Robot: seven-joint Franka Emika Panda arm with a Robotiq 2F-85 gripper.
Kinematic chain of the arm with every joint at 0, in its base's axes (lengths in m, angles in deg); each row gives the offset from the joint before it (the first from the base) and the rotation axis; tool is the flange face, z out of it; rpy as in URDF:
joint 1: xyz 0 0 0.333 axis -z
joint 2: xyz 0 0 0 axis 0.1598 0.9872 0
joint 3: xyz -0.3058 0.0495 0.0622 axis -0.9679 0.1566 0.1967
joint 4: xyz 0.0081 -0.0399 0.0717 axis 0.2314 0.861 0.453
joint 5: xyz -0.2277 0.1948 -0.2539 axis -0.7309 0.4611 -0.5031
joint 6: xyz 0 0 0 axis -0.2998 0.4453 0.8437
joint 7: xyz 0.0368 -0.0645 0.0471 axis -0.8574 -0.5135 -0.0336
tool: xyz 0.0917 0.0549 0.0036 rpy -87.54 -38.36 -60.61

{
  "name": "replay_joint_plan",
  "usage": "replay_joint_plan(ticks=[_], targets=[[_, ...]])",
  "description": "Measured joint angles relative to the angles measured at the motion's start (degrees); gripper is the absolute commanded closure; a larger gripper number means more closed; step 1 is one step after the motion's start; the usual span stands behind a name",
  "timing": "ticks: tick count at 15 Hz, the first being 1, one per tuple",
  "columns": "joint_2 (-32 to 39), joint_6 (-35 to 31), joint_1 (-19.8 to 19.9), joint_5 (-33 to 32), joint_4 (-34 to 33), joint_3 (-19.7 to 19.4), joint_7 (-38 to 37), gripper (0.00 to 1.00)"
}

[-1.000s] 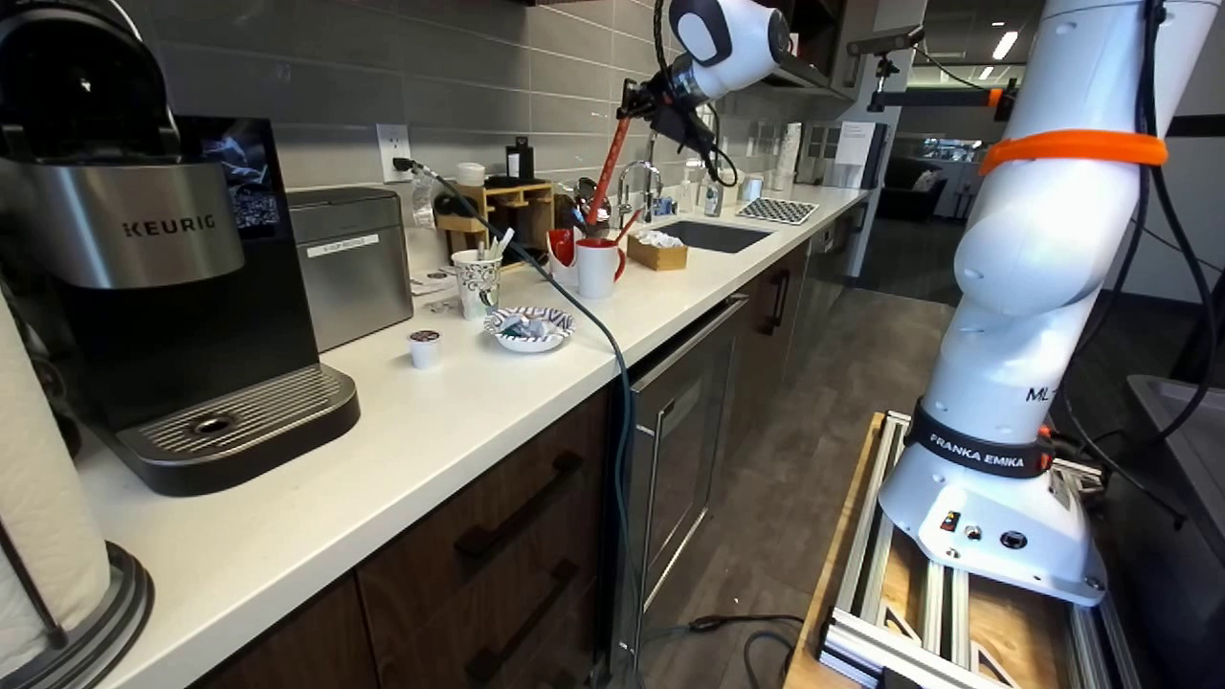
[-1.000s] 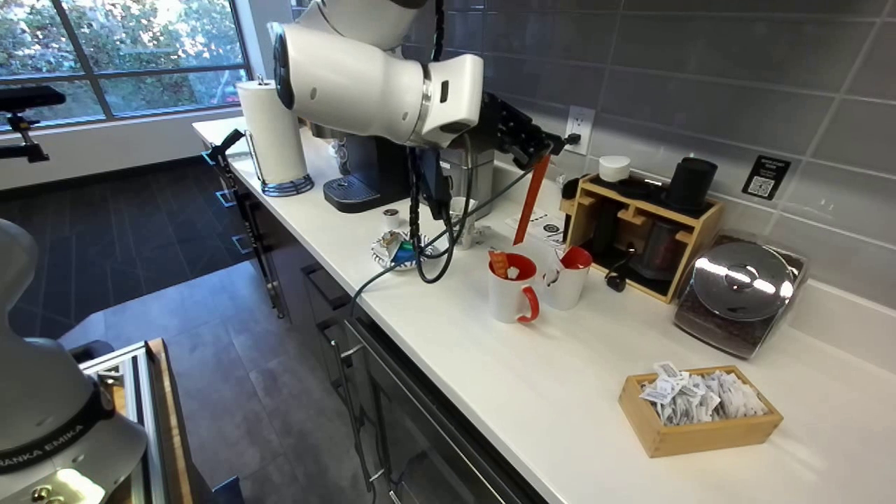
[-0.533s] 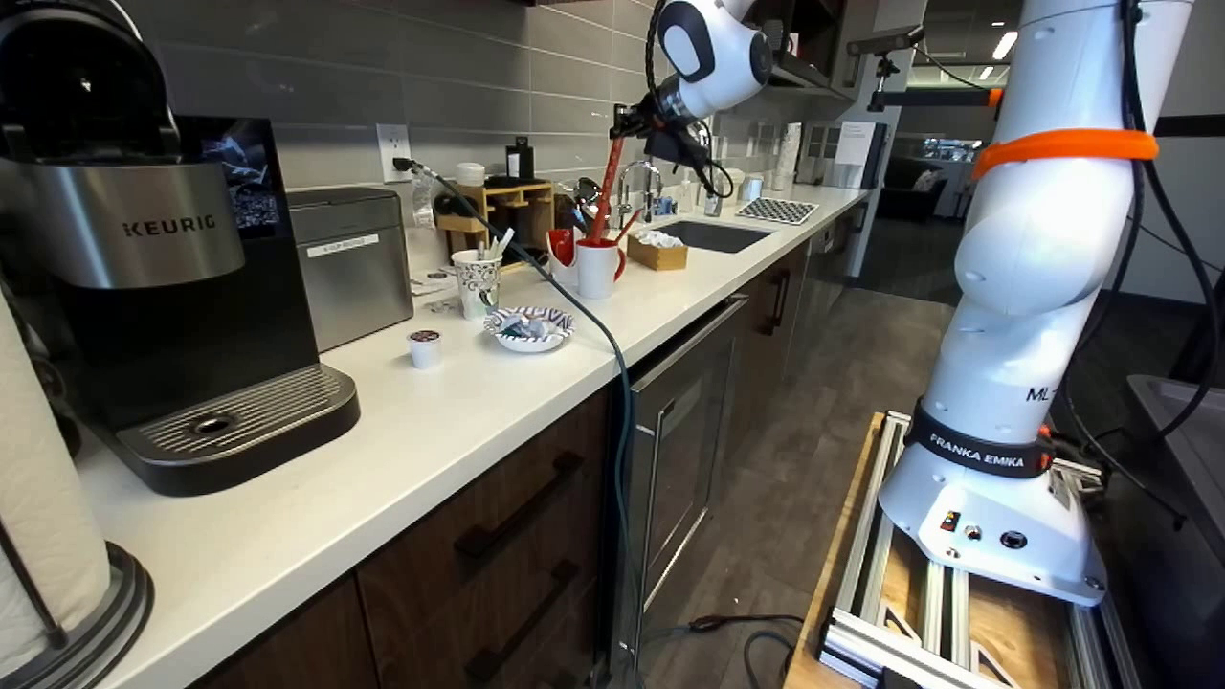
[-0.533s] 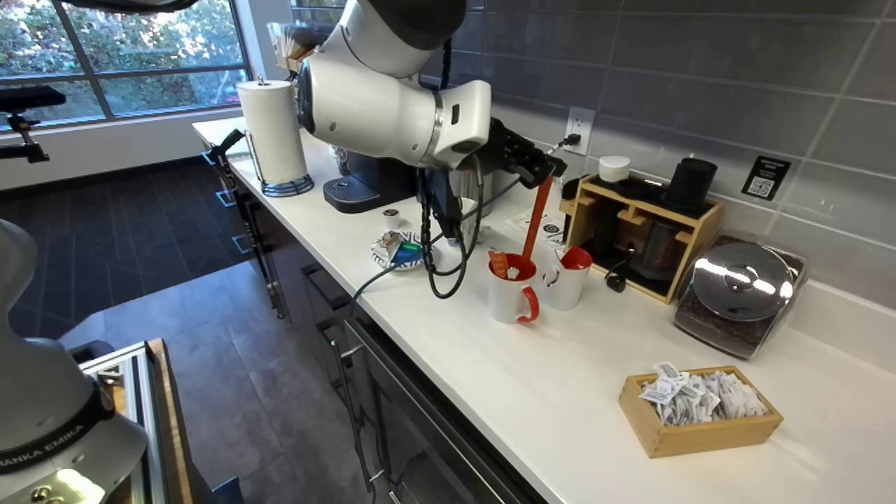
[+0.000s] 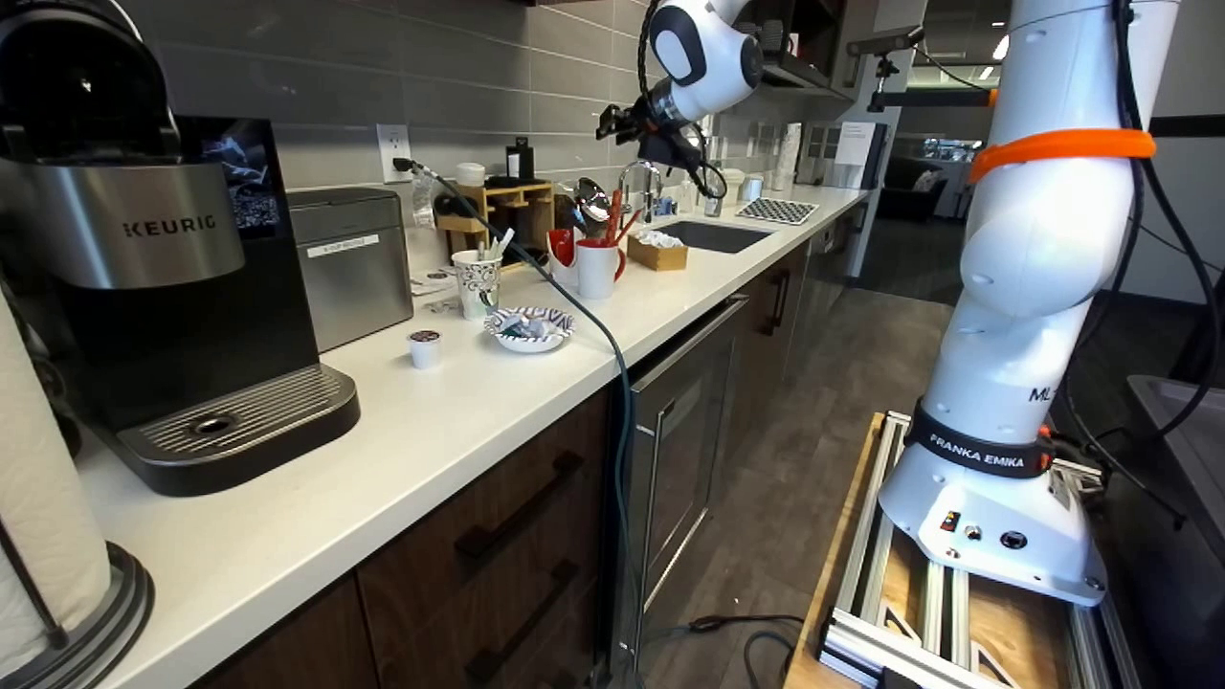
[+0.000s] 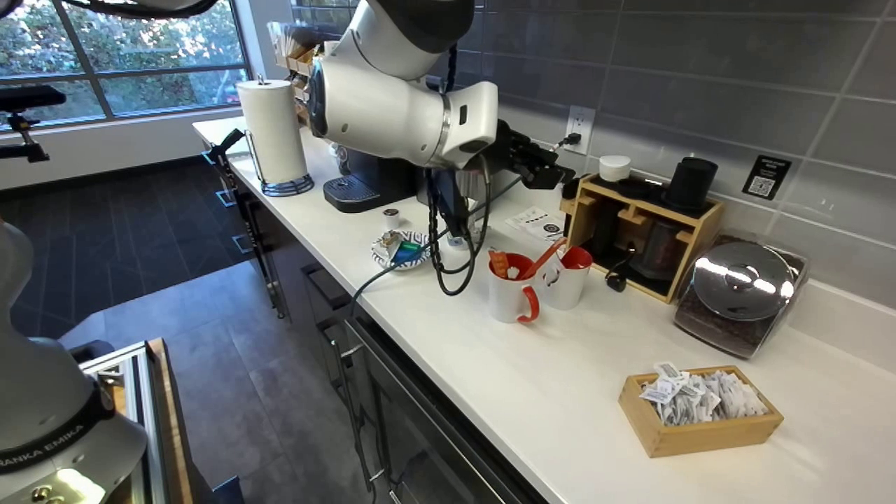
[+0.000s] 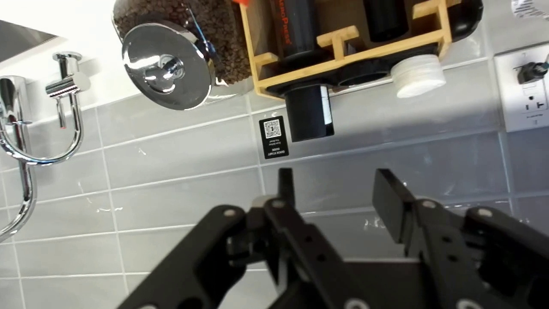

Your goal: Move the orange object from the left cup to the right cup

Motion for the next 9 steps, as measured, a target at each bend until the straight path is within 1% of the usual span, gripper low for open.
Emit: replay_joint_plan(ticks=[2, 4, 6, 7, 9], targets=[[0.1, 0.5, -0.7, -0.6, 0.9, 1.8, -2.3, 0.01], [0.0, 2.4, -1.2, -3.9, 3.0, 5.9, -8.7, 0.00], [0.1, 4.2, -1.9, -9.3, 5.1, 10.2, -16.1, 0.00], [0.1, 5.4, -3.0, -12.6, 6.2, 11.3, -19.9, 0.00], [0.0, 8.6, -6.2, -21.2, 8.6, 11.7, -28.6, 0.00]])
